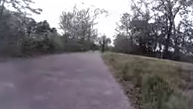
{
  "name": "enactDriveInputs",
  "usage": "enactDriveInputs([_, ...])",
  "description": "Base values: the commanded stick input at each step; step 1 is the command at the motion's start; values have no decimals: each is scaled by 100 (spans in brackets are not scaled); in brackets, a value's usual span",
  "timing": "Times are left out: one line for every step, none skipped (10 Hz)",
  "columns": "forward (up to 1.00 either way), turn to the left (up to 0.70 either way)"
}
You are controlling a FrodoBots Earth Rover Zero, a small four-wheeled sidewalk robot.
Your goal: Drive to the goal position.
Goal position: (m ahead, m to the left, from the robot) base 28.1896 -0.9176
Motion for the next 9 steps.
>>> enactDriveInputs([100, 0])
enactDriveInputs([100, 0])
enactDriveInputs([100, 0])
enactDriveInputs([100, 0])
enactDriveInputs([100, 0])
enactDriveInputs([100, 0])
enactDriveInputs([100, 0])
enactDriveInputs([100, 0])
enactDriveInputs([100, 0])
